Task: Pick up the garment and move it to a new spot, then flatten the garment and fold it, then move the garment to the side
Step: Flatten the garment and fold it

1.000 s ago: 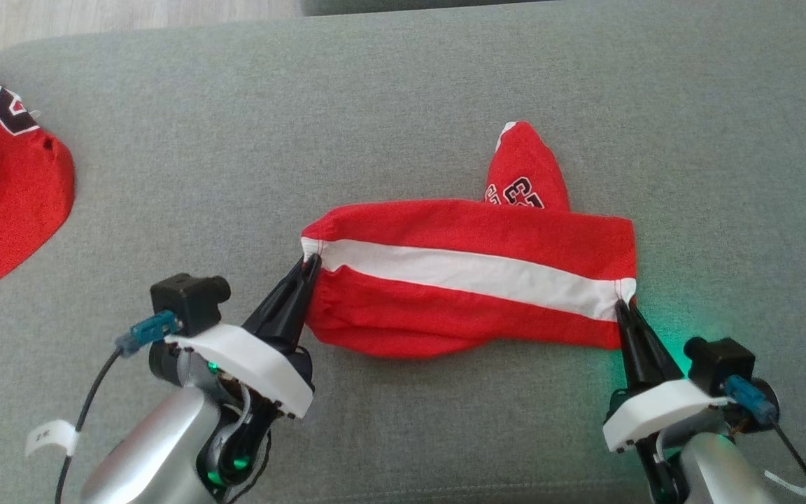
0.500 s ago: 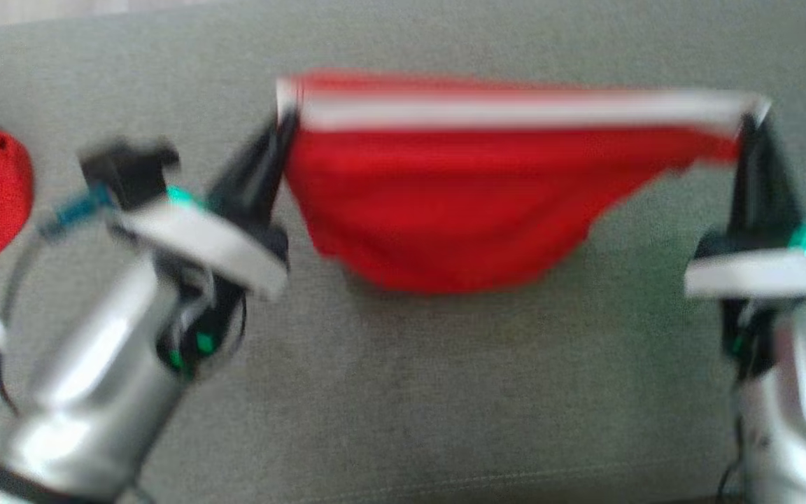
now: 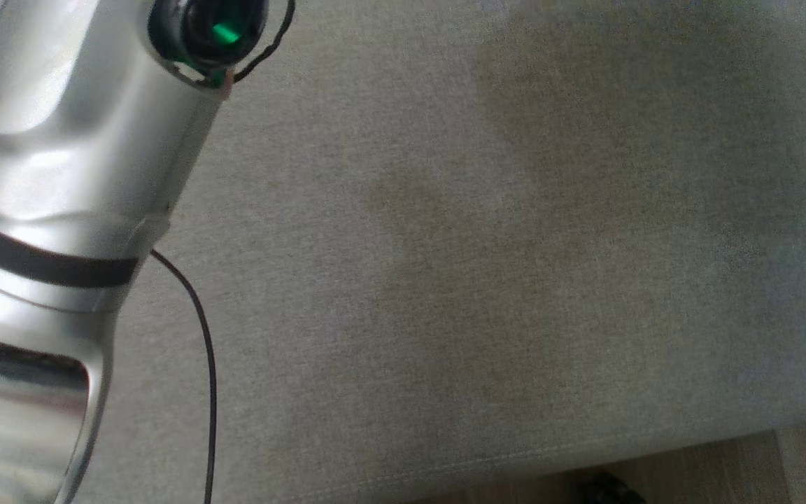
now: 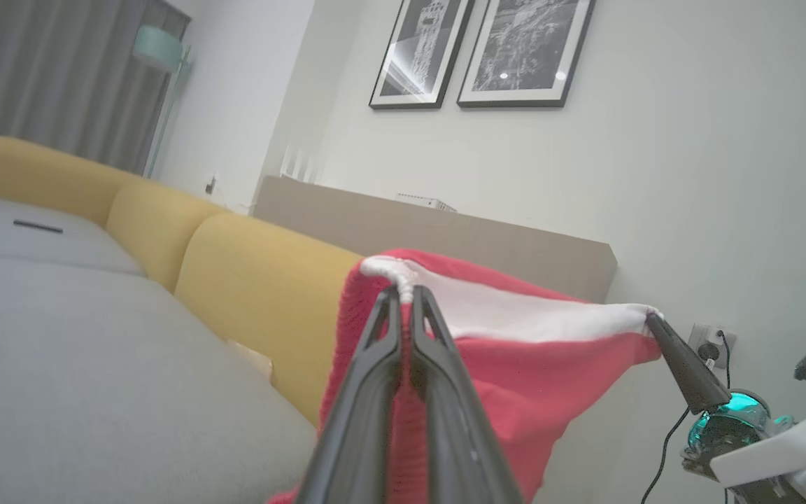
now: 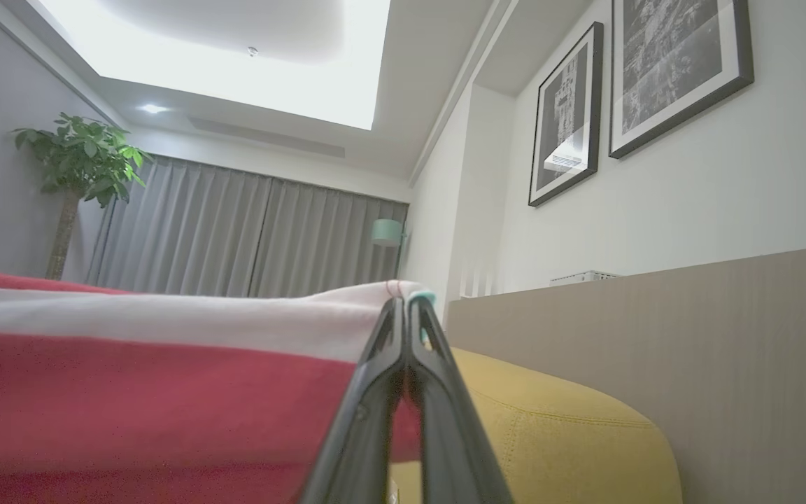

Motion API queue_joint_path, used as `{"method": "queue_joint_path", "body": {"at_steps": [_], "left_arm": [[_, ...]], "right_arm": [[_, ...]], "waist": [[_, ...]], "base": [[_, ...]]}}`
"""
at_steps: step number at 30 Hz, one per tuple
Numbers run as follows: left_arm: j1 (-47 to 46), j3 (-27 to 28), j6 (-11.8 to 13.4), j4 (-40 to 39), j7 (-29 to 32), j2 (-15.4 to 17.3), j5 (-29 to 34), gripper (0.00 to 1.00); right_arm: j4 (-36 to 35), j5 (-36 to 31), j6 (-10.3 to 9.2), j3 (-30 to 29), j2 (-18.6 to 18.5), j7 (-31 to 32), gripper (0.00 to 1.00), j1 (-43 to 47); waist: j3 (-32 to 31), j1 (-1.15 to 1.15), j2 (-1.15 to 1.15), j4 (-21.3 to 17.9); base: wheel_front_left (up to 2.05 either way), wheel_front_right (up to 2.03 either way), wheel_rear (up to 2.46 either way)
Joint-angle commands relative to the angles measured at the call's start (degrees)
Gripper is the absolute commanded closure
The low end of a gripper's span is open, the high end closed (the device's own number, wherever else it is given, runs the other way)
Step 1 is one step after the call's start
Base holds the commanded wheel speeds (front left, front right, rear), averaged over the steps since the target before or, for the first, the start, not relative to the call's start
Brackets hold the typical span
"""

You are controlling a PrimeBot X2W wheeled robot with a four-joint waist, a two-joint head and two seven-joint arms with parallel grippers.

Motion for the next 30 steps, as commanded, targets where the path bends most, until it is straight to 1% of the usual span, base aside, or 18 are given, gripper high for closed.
{"method": "queue_joint_path", "body": {"at_steps": [1,3,6,9,10,13,16,22,25,28,30], "left_arm": [[-0.21,0.4,-0.34,-0.64,-0.5,1.29,-1.11,1.0],[1.73,-2.5,-0.36,0.25,-1.07,2.16,-2.12,1.0],[6.94,-5.06,-0.37,1.64,-2.05,3.54,-3.89,1.0],[13.69,-7.99,-0.38,1.94,-2.47,5.07,-4.33,1.0],[16.29,-7.87,-0.38,1.57,-2.51,5.39,-4.22,1.0],[25.24,-5.77,-0.38,-0.89,-2.55,6.02,-2.05,1.0],[34.66,-3.45,-0.39,-3.9,-2.56,6.14,1.49,1.0],[51.38,2.89,-0.39,-10.12,-2.57,4.56,6.66,1.0],[57.52,6.9,-0.38,-13.95,-2.57,3.44,8.61,1.0],[61.1,7.65,-0.38,-16.65,-2.57,2.91,10.36,1.0],[61.72,7.63,-0.38,-17.76,-2.57,2.45,10.88,1.0]], "right_arm": [[-2.26,-0.24,0.42,-0.34,-0.09,-0.24,1.0,0.64],[-2.98,-0.49,0.42,-0.56,0.7,-0.24,1.0,3.24],[-3.72,-1.06,0.42,0.07,1.8,0.04,1.0,10.11],[-4.98,-0.63,0.42,-1.18,4.54,0.01,1.0,18.19],[-5.46,-0.61,0.42,-1.48,5.67,0.05,1.0,21.05],[-6.98,-0.62,0.42,-2.05,8.77,0.39,1.0,29.42],[-8.87,-0.47,0.42,-2.33,10.85,0.89,1.0,37.31],[-14.1,0.72,0.42,-2.37,12.85,2.69,1.0,49.96],[-17.81,0.98,0.42,-2.22,13.2,3.74,1.0,53.73],[-22.21,1.58,0.42,-2.04,13.47,5.59,1.0,56.45],[-24.56,2.43,0.42,-1.85,13.63,7.21,1.0,57.21]], "waist": [[1.78,-0.01,0.0,-1.29],[2.11,-0.01,0.0,-1.53],[2.18,-0.01,0.0,-1.64],[1.59,-0.01,0.0,-1.61],[1.24,-0.01,0.0,-1.68],[-0.14,-0.01,0.0,-1.84],[-1.81,-0.01,0.0,-1.83],[-5.0,-0.01,0.0,-2.01],[-5.71,-0.01,0.0,-1.94],[-6.09,-0.01,0.0,-1.13],[-6.25,-0.01,0.0,-0.65]], "base": [[0.0,0.0,0.0],[0.0,0.0,0.0],[0.0,0.0,0.0],[0.0,0.0,0.0],[0.0,0.0,0.0],[0.0,0.0,0.0],[0.0,0.0,0.0],[0.0,0.0,0.0],[0.0,0.0,0.0],[0.0,0.0,0.0],[0.0,0.0,0.0]]}}
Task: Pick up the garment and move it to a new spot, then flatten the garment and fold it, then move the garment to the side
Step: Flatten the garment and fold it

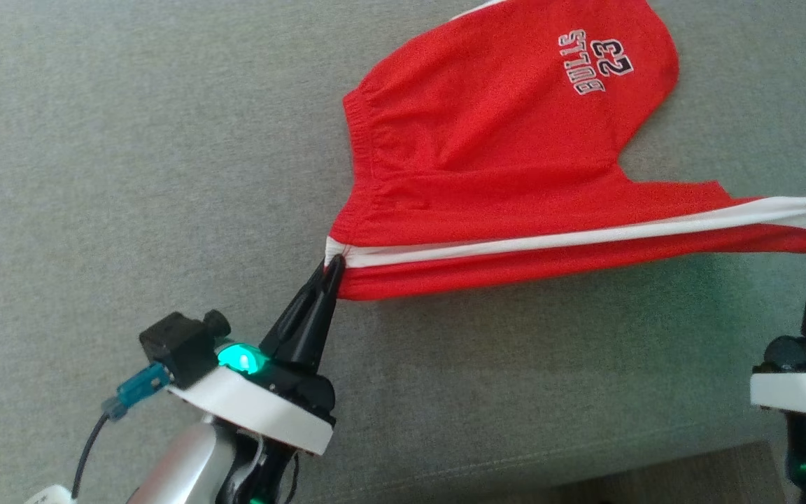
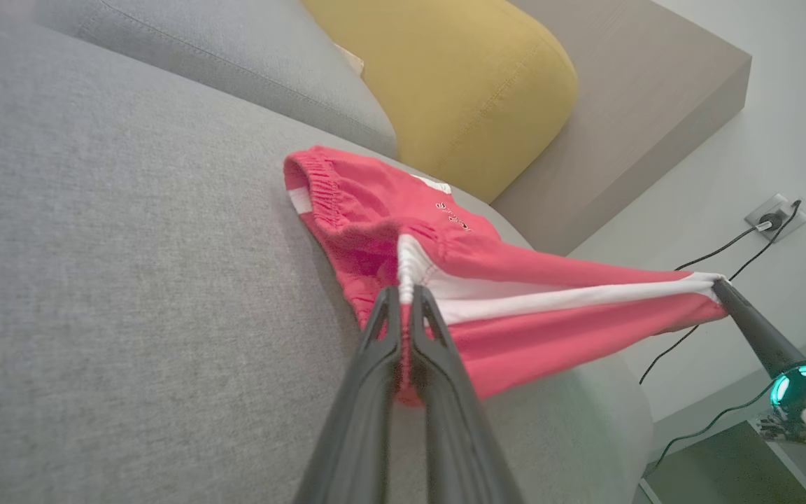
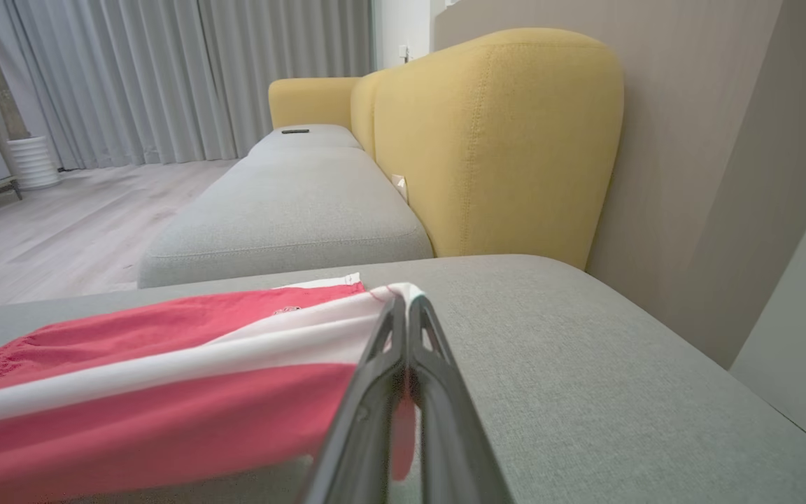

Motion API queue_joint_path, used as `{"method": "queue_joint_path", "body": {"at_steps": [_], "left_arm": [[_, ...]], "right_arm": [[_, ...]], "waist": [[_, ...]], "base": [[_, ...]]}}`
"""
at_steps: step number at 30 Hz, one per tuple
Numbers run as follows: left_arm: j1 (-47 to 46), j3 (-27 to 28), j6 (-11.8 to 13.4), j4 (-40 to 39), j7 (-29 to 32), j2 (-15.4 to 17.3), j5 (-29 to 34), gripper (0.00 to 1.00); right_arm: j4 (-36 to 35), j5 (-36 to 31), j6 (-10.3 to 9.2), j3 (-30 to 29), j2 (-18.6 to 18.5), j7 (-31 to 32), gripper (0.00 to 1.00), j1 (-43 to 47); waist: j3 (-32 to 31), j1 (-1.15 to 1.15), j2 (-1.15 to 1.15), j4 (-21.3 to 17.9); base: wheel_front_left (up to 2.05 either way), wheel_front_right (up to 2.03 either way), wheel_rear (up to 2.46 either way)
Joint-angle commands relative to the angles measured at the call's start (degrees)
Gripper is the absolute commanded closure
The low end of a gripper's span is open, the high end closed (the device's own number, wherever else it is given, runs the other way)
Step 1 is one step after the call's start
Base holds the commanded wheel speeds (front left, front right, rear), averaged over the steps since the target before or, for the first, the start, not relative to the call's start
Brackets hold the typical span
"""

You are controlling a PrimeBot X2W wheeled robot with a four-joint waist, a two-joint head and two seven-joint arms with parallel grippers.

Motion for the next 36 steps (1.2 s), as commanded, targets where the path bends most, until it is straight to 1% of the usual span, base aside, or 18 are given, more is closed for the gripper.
{"method": "queue_joint_path", "body": {"at_steps": [1,4,8,11,14,17,24,26,28,33,36], "left_arm": [[-0.76,2.45,0.08,-2.39,-0.7,0.06,0.47,1.0],[-2.39,1.81,0.08,-2.86,-0.7,-1.07,0.21,1.0],[-7.81,1.1,0.07,-0.61,0.74,-3.31,-1.31,1.0],[-13.45,0.54,0.07,1.72,2.86,-4.86,-2.25,1.0],[-19.63,0.24,0.07,4.65,4.56,-6.3,-2.78,1.0],[-25.29,0.03,0.11,8.45,5.27,-7.36,-3.02,1.0],[-35.56,-0.5,0.63,17.61,6.11,-8.64,-5.61,1.0],[-37.9,-0.76,1.18,20.01,5.76,-8.78,-6.03,1.0],[-40.35,-1.31,2.38,22.32,4.62,-8.84,-4.96,1.0],[-44.87,-3.41,3.29,26.95,3.89,-8.93,-5.9,1.0],[-47.27,-4.71,3.66,29.04,3.31,-8.94,-7.18,1.0]], "right_arm": [[-3.16,0.75,0.37,0.71,-0.64,0.88,1.0,0.08],[-4.28,0.19,0.37,0.33,-0.62,2.77,1.0,-1.31],[-1.69,-0.41,0.37,-0.29,-1.96,5.45,1.0,-6.81],[1.11,-1.27,0.37,-1.31,-3.77,6.9,1.0,-11.88],[4.55,-2.04,0.37,-2.05,-6.44,8.92,1.0,-17.23],[8.31,-2.41,0.37,-1.68,-8.98,10.93,1.0,-22.35],[18.24,-2.01,0.37,2.98,-14.3,14.7,1.0,-34.74],[21.73,-1.65,0.37,4.52,-15.45,15.52,1.0,-38.05],[25.27,-1.66,0.37,6.11,-16.62,16.21,1.0,-41.3],[32.64,-1.54,0.37,10.14,-18.65,16.86,1.0,-49.22],[37.02,-0.93,0.37,12.06,-19.02,16.8,1.0,-53.32]], "waist": [[-0.19,0.0,0.0,0.51],[-0.17,0.0,0.0,1.22],[0.53,0.0,0.0,2.14],[2.0,0.0,0.0,2.99],[3.81,0.0,0.0,4.12],[5.43,0.0,0.0,4.87],[9.17,0.0,0.0,5.74],[10.09,0.0,0.0,6.01],[11.08,0.0,0.0,6.3],[13.83,0.0,0.0,6.96],[15.24,0.0,0.0,7.21]], "base": [[0.0,0.0,0.0],[0.0,0.0,0.0],[0.0,0.0,0.0],[0.0,0.0,0.0],[0.0,0.0,0.0],[0.0,0.0,0.0],[0.0,0.0,0.0],[0.0,0.0,0.0],[0.0,0.0,0.0],[0.0,0.0,0.0],[0.0,0.0,0.0]]}}
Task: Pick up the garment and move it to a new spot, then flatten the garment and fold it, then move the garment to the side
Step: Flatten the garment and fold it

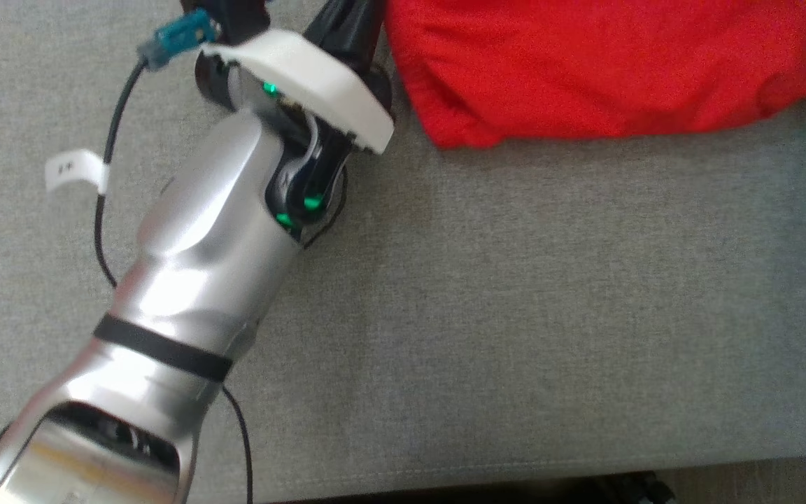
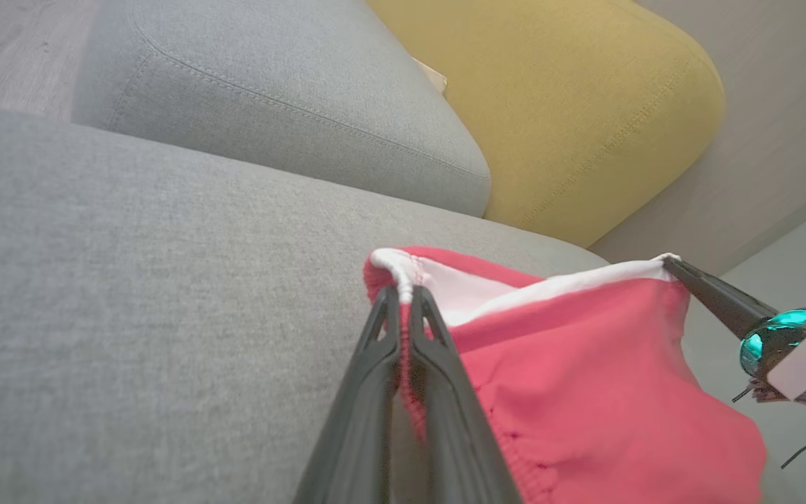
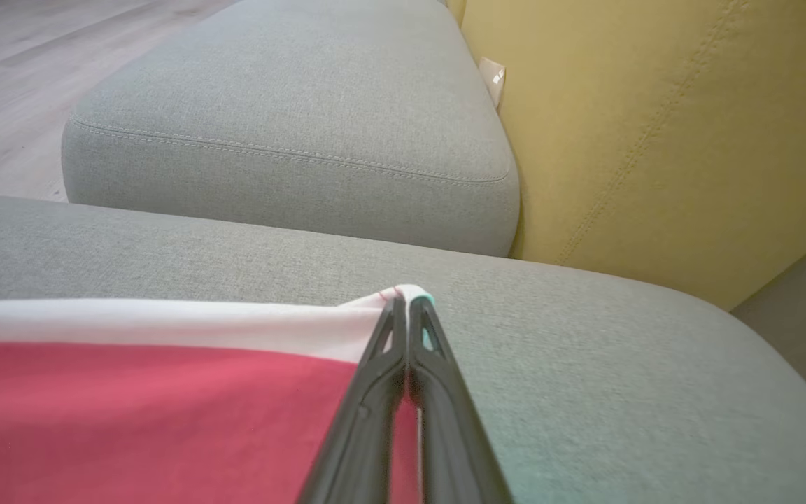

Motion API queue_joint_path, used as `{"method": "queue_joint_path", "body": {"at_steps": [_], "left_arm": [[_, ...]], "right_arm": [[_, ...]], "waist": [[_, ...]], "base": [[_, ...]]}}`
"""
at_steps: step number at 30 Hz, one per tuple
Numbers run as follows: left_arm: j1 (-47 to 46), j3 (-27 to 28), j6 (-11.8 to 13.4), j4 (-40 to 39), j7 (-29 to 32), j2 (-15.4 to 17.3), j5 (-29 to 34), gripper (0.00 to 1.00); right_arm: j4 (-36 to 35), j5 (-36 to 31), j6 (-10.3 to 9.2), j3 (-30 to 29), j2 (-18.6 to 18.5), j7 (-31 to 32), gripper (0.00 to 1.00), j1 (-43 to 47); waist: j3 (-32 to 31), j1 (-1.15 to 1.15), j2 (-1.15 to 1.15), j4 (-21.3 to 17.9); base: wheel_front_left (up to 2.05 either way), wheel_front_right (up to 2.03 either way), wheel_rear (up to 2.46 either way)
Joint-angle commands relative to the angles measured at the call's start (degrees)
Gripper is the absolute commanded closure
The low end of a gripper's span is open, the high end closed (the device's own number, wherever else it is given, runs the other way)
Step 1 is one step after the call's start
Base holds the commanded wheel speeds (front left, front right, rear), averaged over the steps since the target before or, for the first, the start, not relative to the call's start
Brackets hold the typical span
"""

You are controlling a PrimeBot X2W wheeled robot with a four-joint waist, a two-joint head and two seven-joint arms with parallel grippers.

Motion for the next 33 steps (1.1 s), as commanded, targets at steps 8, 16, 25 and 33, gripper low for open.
{"method": "queue_joint_path", "body": {"at_steps": [8,16,25,33], "left_arm": [[-4.26,-3.07,0.44,1.71,-2.69,0.86,-2.95,0.0],[1.69,-1.3,3.12,-3.13,-4.52,1.58,3.29,0.0],[19.98,7.52,5.57,-20.42,-4.56,2.83,16.12,0.0],[30.34,12.97,5.6,-28.7,-4.57,1.81,22.45,0.0]], "right_arm": [[5.63,3.26,0.37,3.75,-0.65,-4.82,0.0,-4.02],[8.64,7.98,0.37,5.8,-1.4,-2.78,0.0,1.65],[14.9,10.87,0.37,1.62,-3.1,0.06,0.0,4.25],[20.6,15.46,0.37,1.2,-1.94,4.21,1.0,3.26]], "waist": [[1.14,0.0,0.0,1.14],[-2.86,0.0,0.0,1.64],[-5.25,0.0,0.0,4.58],[-6.95,0.0,0.0,7.75]], "base": [[0.0,0.0,0.0],[0.0,0.0,0.0],[0.0,0.0,0.0],[0.0,0.0,0.0]]}}
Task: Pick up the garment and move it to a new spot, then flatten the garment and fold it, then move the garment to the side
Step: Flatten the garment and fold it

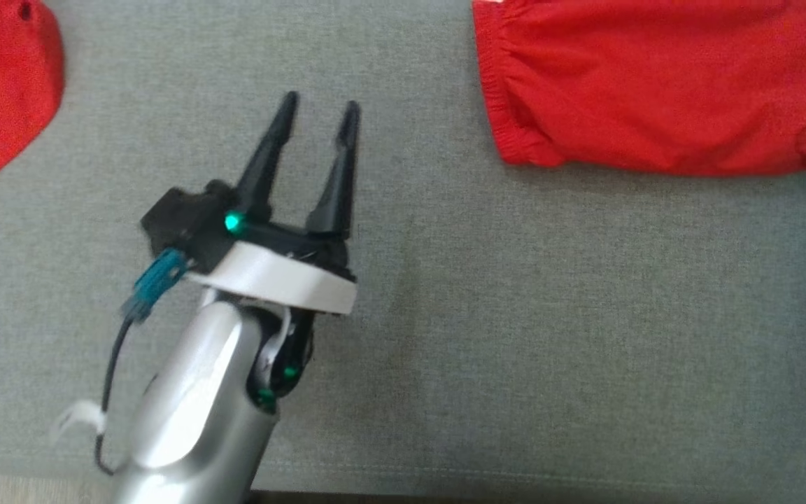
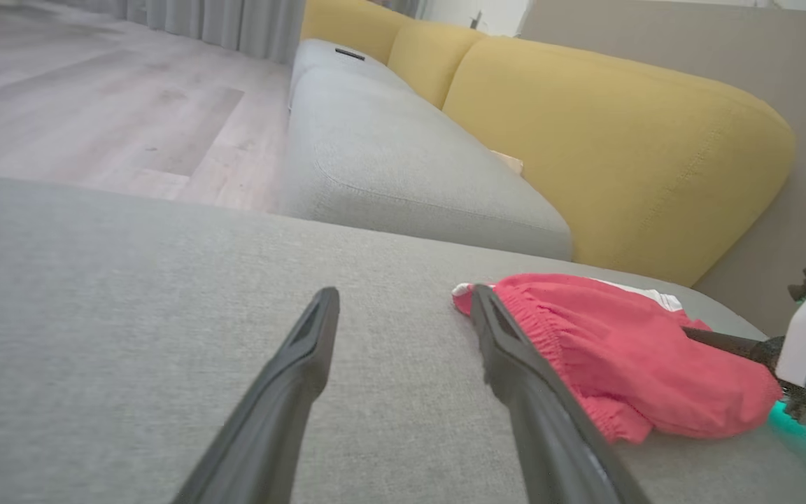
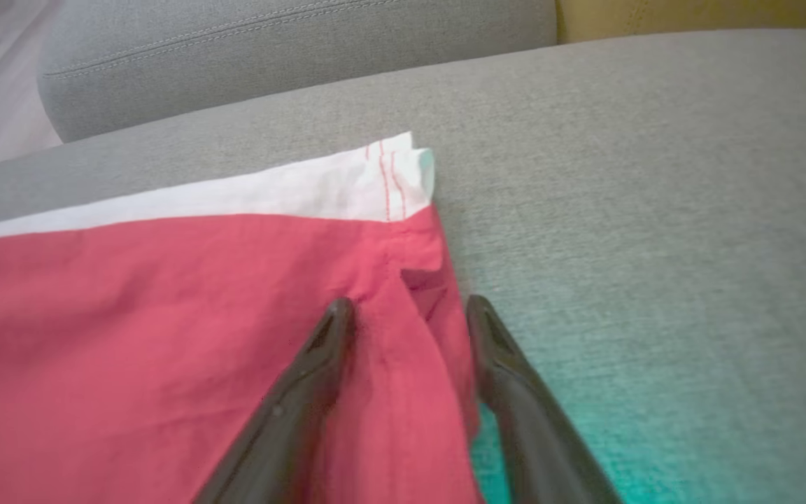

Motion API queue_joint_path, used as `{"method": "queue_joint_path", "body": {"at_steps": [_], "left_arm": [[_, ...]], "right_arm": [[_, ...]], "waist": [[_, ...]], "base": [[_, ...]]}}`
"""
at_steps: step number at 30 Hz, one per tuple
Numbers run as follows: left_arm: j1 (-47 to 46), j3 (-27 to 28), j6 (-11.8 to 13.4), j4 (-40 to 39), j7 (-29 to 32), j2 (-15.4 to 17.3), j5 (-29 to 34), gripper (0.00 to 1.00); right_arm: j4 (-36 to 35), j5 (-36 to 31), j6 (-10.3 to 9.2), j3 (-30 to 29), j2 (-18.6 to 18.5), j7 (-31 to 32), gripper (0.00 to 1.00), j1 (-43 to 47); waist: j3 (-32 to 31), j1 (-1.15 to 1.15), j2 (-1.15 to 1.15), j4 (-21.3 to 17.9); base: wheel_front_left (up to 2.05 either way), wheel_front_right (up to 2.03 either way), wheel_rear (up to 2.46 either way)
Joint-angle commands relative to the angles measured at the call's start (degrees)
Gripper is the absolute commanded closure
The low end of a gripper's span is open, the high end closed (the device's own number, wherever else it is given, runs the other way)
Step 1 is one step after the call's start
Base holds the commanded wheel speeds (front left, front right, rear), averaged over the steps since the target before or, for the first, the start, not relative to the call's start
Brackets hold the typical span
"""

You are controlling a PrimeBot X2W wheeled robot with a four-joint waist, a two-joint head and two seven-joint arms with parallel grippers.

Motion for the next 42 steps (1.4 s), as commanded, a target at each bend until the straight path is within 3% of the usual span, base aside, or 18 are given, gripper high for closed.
{"method": "queue_joint_path", "body": {"at_steps": [1,12,19,23,26,32,42], "left_arm": [[1.82,3.38,0.48,-3.44,-0.3,0.49,1.85,0.0],[12.82,14.4,1.2,-5.83,-0.3,-0.08,8.3,0.0],[14.4,16.06,0.38,-5.41,-0.3,-0.36,8.97,0.0],[14.28,15.53,0.2,-4.96,-0.3,-0.39,8.79,0.0],[14.22,14.46,0.36,-4.42,-0.3,-0.4,8.32,0.0],[13.87,12.41,0.81,-3.17,-0.3,-0.41,7.2,0.0],[12.56,9.51,1.21,-1.22,-0.3,-0.42,4.83,0.0]], "right_arm": [[0.07,0.9,0.39,1.55,0.67,0.63,1.0,1.37],[2.25,1.3,0.39,3.48,-4.46,-4.05,1.0,4.07],[2.44,0.67,0.39,3.19,-10.76,-3.88,1.0,4.75],[1.58,1.09,0.39,3.38,-11.6,-3.01,1.0,4.41],[-0.36,2.38,0.39,3.69,-9.83,-2.7,1.0,3.28],[-6.47,6.32,0.39,5.37,-2.64,-1.23,1.0,1.27],[-14.15,8.62,0.39,11.08,5.77,1.99,1.0,1.96]], "waist": [[-0.98,0.0,0.0,0.31],[-7.25,0.0,0.0,-0.54],[-9.17,0.0,0.0,-0.88],[-9.54,0.0,0.0,-1.24],[-10.1,0.0,0.0,-1.52],[-11.6,0.0,0.0,-1.2],[-12.73,0.0,0.0,2.59]], "base": [[0.0,0.0,0.0],[0.0,0.0,0.0],[0.0,0.0,0.0],[0.0,0.0,0.0],[0.0,0.0,0.0],[0.0,0.0,0.0],[0.0,0.0,0.0]]}}
